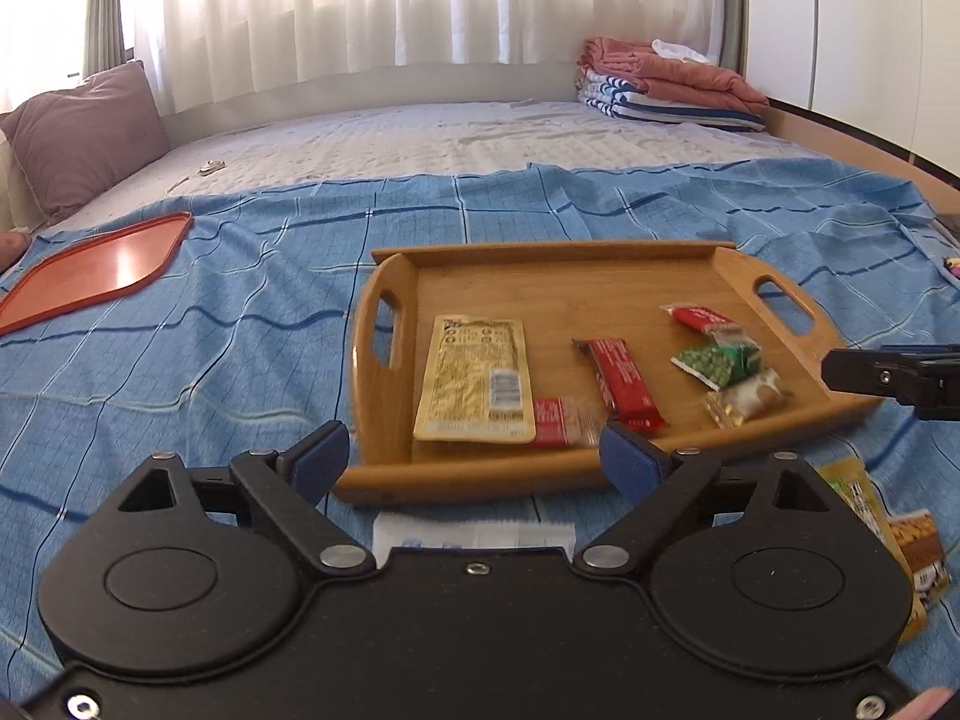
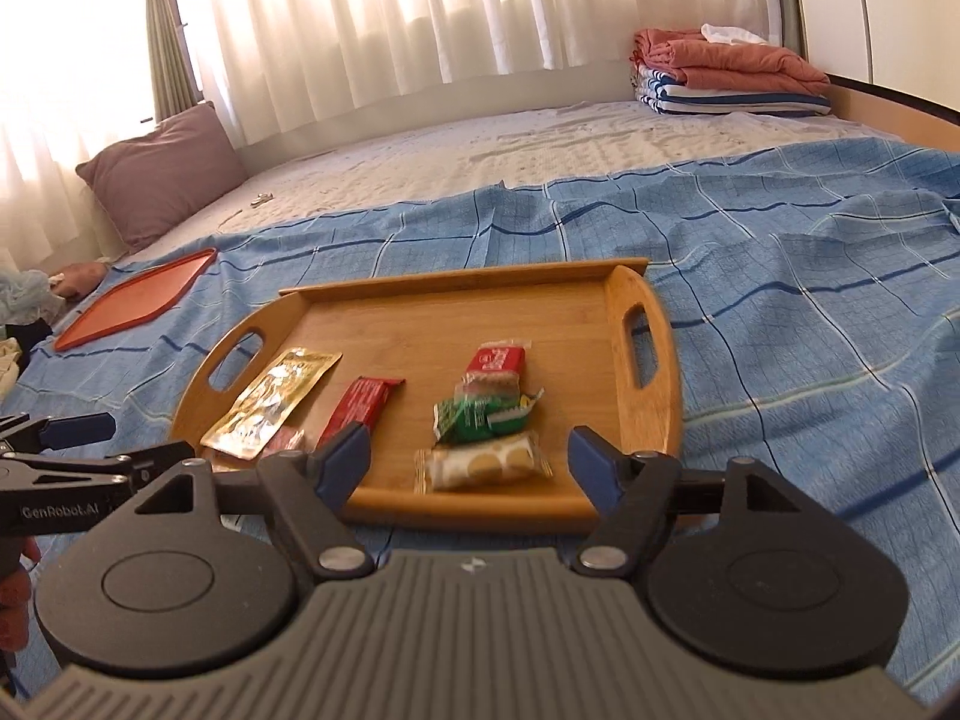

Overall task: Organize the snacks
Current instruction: 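Grasp the white bag with the left gripper while the right grasps the yellow-green fruit pack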

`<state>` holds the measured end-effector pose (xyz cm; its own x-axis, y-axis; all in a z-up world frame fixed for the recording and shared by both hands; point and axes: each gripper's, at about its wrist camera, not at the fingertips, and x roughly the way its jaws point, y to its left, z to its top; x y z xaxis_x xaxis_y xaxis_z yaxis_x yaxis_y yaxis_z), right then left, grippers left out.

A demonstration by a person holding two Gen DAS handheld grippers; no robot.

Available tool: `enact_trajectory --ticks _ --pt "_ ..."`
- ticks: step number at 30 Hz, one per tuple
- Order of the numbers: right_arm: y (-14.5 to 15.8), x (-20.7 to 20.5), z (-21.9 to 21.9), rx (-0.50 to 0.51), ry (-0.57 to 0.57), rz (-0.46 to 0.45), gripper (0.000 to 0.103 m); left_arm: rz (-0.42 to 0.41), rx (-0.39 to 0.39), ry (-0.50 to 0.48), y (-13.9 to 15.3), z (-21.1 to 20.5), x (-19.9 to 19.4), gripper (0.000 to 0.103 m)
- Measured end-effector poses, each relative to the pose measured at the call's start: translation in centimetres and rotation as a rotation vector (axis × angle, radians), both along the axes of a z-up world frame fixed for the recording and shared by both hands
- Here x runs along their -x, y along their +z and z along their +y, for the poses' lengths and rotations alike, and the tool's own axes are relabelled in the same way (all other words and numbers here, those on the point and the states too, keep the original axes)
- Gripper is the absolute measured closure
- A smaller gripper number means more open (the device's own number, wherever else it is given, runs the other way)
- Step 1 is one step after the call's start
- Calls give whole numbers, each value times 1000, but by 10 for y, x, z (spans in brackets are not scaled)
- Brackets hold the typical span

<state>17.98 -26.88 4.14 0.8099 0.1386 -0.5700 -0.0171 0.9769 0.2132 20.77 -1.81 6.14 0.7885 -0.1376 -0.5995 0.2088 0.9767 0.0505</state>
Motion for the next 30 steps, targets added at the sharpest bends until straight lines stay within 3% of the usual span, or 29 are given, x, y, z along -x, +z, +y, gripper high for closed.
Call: enact_trajectory --ticks 15,22,30 --pt "-32 76 15 152 36 -6 14 24 16 -1 -25 29 59 8" --pt "-46 88 30 222 73 8 12 -4 -33 -39 -32 17 65 4" --pt "-54 86 37 252 74 15 11 33 -38 -4 -44 19 53 4"
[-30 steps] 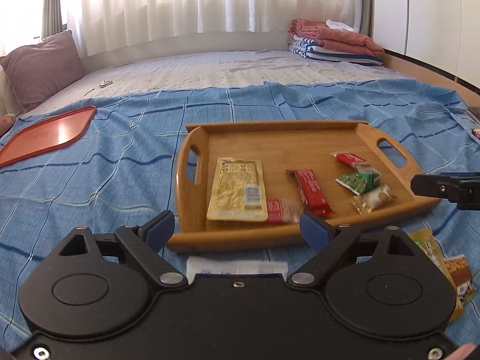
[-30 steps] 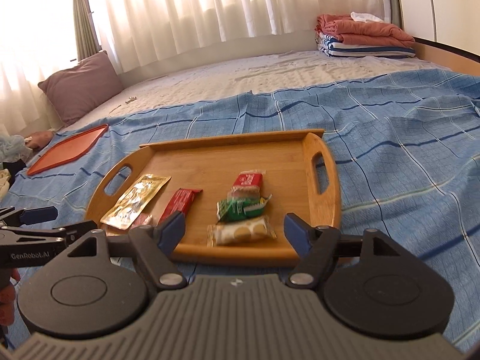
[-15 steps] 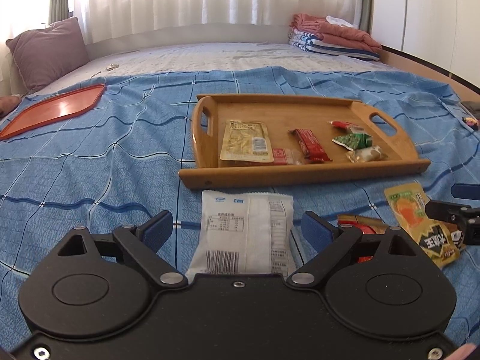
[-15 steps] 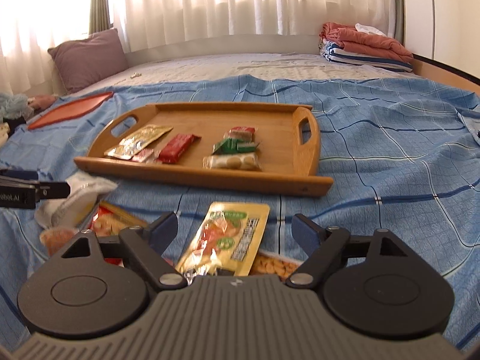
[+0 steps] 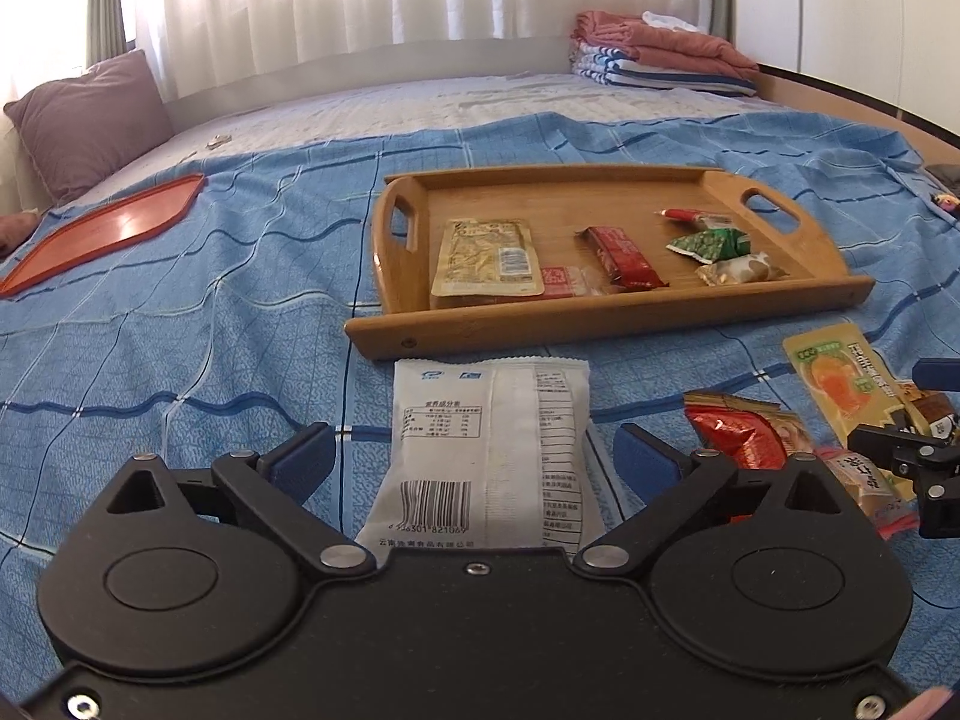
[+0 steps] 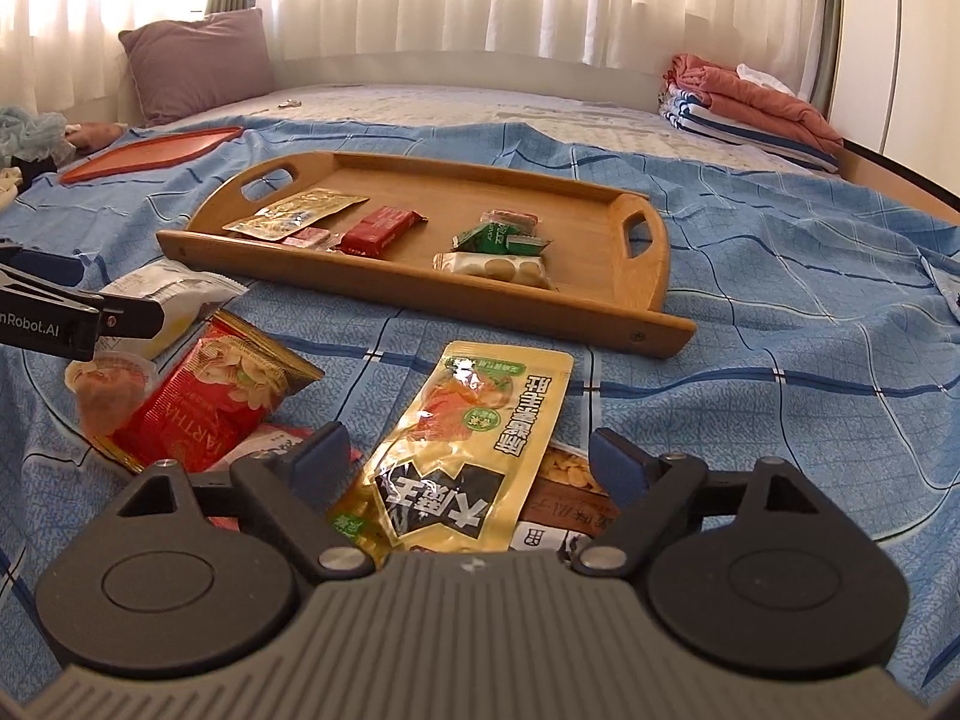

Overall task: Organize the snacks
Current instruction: 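Grasp the white bag with the left gripper while the right grasps the yellow-green fruit pack, then carry the white bag and fruit pack onto the tray with both grippers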

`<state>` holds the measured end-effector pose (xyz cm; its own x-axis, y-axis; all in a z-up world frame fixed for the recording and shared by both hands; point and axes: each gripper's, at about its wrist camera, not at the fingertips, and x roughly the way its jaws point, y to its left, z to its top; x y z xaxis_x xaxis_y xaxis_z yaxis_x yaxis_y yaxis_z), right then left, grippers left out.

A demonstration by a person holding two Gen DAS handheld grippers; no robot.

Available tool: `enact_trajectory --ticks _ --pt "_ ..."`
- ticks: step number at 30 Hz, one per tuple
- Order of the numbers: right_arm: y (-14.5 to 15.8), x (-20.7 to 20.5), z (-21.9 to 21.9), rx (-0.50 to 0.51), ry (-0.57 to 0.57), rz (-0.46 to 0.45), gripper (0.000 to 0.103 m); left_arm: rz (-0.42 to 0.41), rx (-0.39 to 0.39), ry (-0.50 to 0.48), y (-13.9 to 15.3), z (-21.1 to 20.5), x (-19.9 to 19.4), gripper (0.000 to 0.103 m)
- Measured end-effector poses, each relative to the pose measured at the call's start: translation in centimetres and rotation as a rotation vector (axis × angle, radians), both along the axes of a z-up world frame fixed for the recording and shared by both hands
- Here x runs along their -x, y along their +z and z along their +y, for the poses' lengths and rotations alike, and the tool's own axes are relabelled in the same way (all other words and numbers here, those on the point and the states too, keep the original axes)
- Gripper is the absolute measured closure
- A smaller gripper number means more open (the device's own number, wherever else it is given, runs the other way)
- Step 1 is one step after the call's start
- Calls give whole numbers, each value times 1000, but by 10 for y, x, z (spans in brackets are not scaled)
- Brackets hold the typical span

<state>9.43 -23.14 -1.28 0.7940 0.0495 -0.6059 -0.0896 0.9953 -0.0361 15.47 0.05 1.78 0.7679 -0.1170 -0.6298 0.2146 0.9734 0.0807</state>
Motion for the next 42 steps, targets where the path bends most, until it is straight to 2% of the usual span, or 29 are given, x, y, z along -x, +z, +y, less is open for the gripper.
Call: enact_trajectory --ticks 8,11,14,21,25,29,34,36,42 --pt "-4 -11 -3 -13 -7 34 10 63 14 25 -13 -1 -12 4" --pt "-5 -15 -2 -12 -1 44 9 93 43 39 -17 -1 -18 4" --pt "-5 -20 0 -9 11 55 9 95 51 44 -19 -1 -19 5" --pt "-9 -32 6 -12 29 79 6 74 49 26 -18 -4 -16 25" --pt "-10 -37 7 -30 43 88 5 72 56 29 -16 -3 -17 27" --pt "-9 -48 3 -80 59 111 14 74 72 42 -15 -2 -18 27" --pt "-7 -48 11 -44 59 92 23 73 74 42 -12 0 -15 28" --pt "-5 -47 13 -35 59 79 36 66 74 38 -10 0 -13 28" --pt "-2 -45 17 -14 65 61 37 20 81 36 -1 4 -8 28"
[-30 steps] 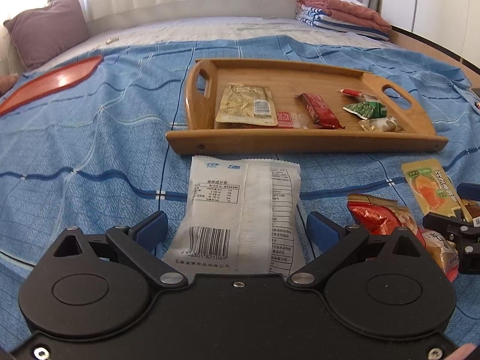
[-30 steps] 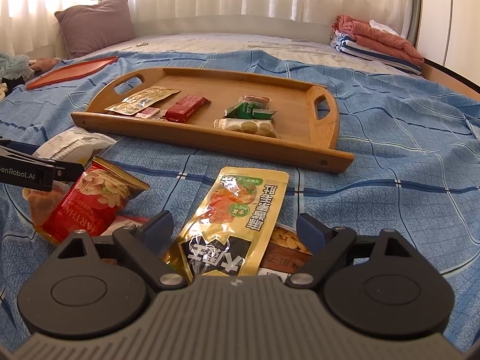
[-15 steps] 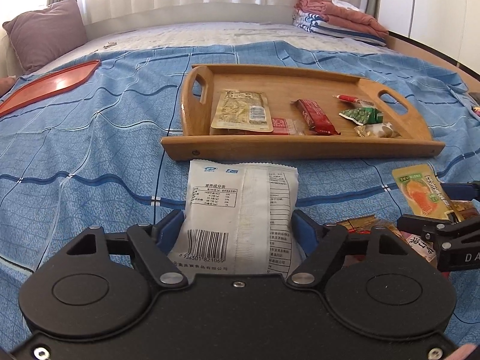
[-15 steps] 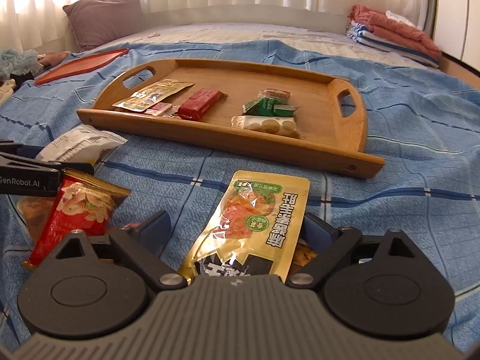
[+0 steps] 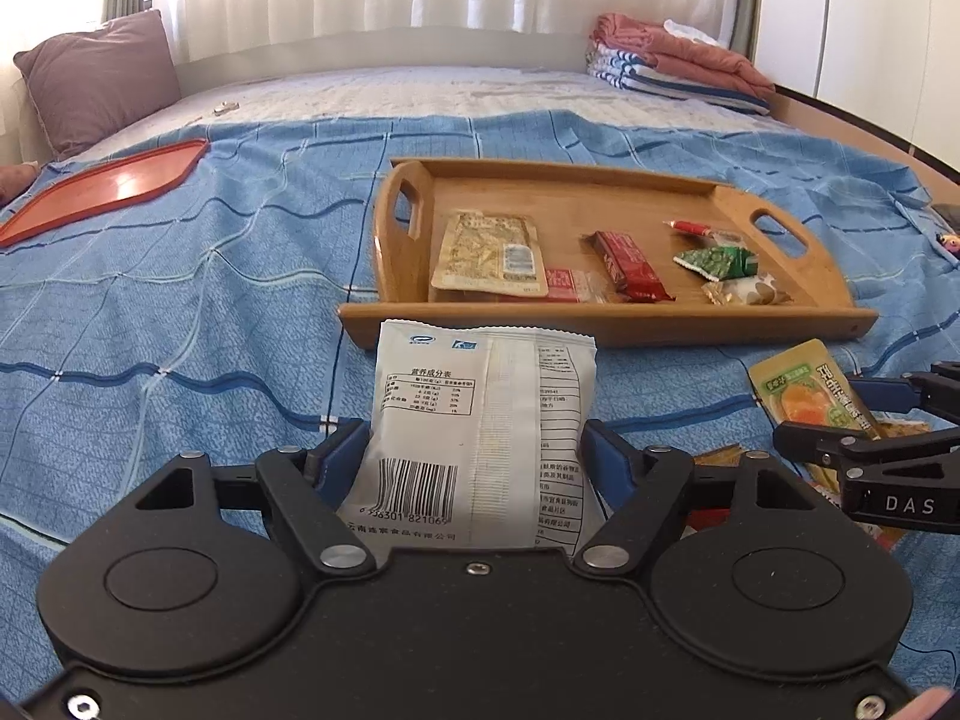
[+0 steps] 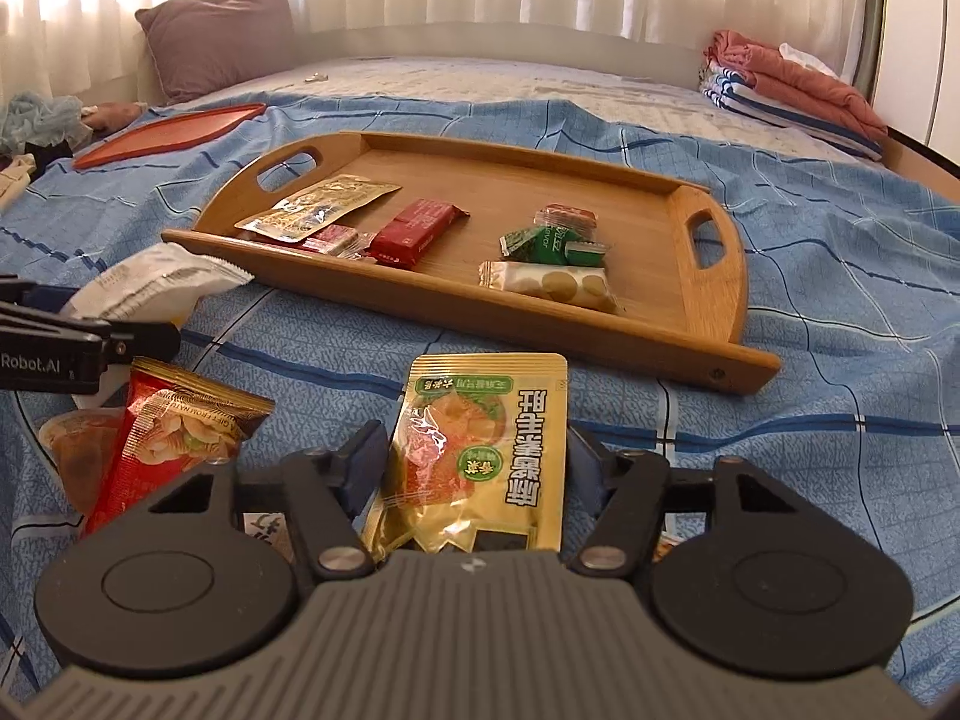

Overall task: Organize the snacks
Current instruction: 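Carry the white bag and fruit pack onto the tray with both grippers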

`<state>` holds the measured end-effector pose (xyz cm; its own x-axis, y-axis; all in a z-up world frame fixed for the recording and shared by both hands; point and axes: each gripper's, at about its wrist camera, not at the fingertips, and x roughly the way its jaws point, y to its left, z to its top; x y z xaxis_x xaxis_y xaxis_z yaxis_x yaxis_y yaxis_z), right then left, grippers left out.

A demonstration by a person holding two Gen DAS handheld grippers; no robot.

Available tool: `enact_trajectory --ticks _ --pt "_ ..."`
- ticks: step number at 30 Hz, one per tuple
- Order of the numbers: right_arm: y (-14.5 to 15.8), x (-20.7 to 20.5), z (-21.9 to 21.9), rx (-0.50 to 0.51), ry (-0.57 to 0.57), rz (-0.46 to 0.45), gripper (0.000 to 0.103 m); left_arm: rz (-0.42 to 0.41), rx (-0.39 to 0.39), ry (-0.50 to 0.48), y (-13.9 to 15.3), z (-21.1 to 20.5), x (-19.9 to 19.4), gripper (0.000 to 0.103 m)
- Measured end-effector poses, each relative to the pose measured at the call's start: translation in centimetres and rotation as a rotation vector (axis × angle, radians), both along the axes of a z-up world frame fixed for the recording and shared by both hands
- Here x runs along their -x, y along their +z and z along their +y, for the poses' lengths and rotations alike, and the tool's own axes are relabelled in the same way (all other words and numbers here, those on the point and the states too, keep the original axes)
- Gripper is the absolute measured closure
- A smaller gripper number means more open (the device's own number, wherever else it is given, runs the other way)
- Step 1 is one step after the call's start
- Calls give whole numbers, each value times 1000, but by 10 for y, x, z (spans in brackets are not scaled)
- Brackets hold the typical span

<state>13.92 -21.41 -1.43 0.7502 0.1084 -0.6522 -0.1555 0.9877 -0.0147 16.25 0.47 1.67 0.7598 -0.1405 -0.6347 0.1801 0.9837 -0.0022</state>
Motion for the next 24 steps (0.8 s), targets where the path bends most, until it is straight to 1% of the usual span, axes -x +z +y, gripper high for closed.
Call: enact_trajectory --ticks 4,8,12,15,20,24 --pt "7 2 -2 -31 -10 -15 37 -8 14 10 5 6 -1 28" --pt "19 0 -7 -75 -23 -25 37 -19 21 15 10 10 -4 28" --pt "32 -4 -13 -112 -42 -43 38 -28 44 18 18 12 -7 28" --pt "42 -8 -19 -150 -65 -62 38 -48 48 18 26 12 -10 28" --pt "55 -17 -34 -242 -119 -82 38 -69 68 12 41 10 -17 28" --pt "64 -27 -46 -289 -159 -93 38 -90 65 9 52 6 -28 28"
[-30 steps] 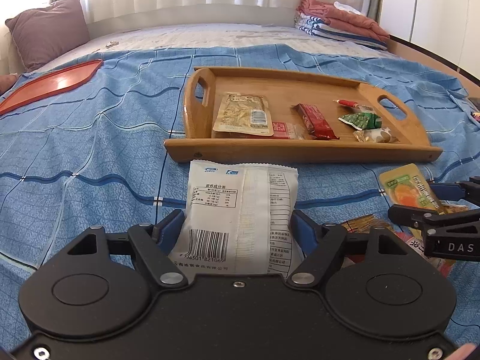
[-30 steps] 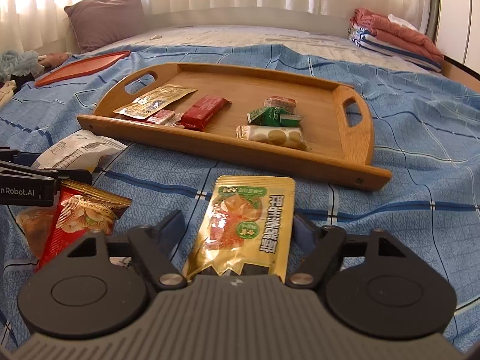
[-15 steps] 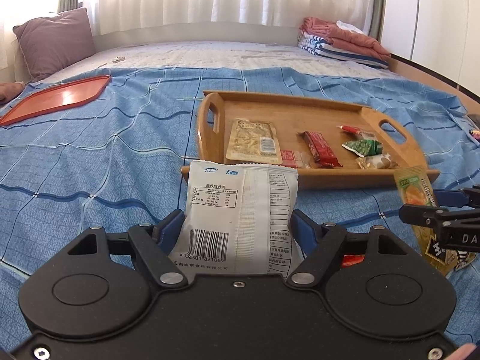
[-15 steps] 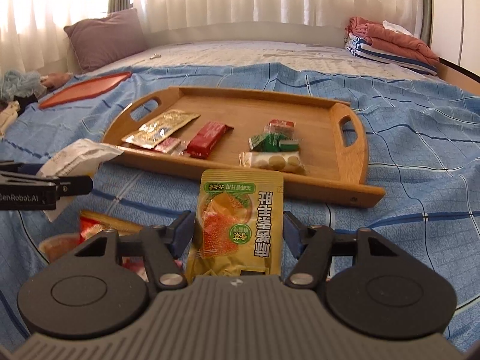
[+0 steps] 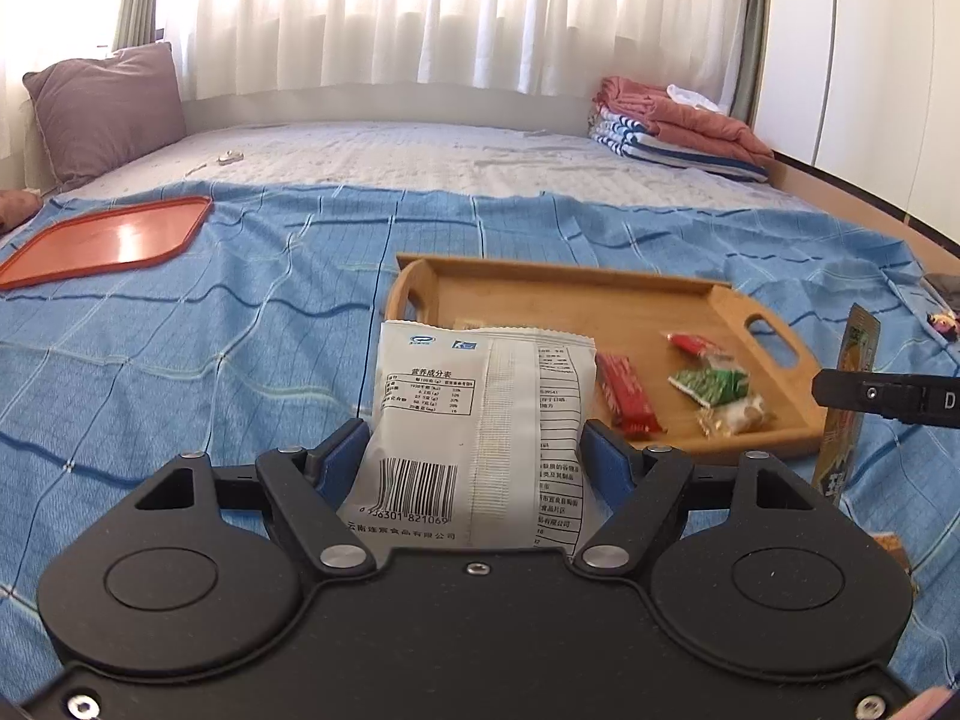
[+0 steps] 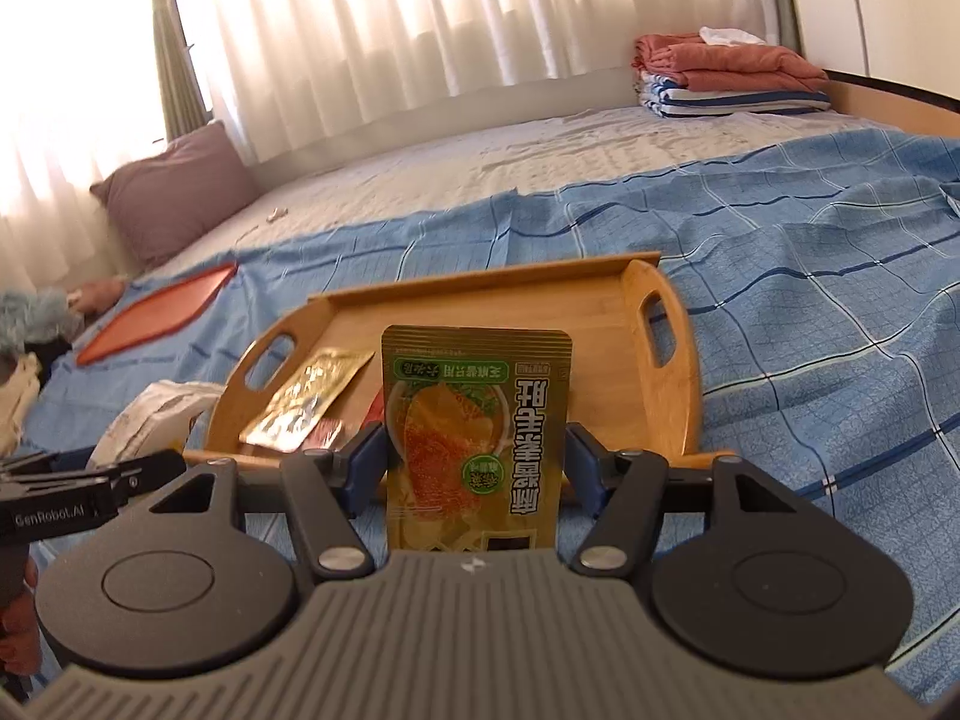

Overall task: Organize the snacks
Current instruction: 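Carry the white bag and fruit pack onto the tray with both grippers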

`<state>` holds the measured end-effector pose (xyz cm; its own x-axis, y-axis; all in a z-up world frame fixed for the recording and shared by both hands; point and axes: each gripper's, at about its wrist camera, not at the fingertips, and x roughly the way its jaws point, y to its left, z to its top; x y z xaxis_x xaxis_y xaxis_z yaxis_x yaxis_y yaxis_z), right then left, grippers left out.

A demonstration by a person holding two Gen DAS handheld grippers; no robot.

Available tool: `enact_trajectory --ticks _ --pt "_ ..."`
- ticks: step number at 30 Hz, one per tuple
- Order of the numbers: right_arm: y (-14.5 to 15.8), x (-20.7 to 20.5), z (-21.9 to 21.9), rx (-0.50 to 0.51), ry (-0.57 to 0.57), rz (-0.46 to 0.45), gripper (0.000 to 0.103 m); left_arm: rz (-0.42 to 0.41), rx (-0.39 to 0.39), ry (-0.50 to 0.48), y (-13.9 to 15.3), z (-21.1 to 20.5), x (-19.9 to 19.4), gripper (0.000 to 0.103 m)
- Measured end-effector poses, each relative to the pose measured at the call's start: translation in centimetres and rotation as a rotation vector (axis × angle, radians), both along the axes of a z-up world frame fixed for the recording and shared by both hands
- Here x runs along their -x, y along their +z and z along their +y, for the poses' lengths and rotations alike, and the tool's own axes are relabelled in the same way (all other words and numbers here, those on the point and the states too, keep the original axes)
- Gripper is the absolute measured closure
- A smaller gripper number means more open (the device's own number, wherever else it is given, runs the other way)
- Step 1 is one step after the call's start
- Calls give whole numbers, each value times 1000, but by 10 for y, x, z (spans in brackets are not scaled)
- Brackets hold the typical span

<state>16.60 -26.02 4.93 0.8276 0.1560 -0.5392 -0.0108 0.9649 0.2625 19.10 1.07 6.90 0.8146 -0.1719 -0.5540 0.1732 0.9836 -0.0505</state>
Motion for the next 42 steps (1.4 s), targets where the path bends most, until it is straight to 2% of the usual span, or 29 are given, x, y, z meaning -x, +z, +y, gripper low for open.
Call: enact_trajectory --ticks 6,14,19,32,42 --pt "20 -18 -20 -40 -54 -29 38 8 28 14 14 -4 -27 28" --pt "36 -51 -37 70 -107 -40 38 33 57 38 14 -11 -62 28" --pt "21 -78 -38 155 -119 18 38 46 49 42 7 -23 -81 28" --pt "-22 -119 -16 240 -40 117 38 98 -24 49 -17 -52 -127 28" --pt "-46 -142 -27 233 -40 166 38 123 -23 86 -32 -49 -155 28"
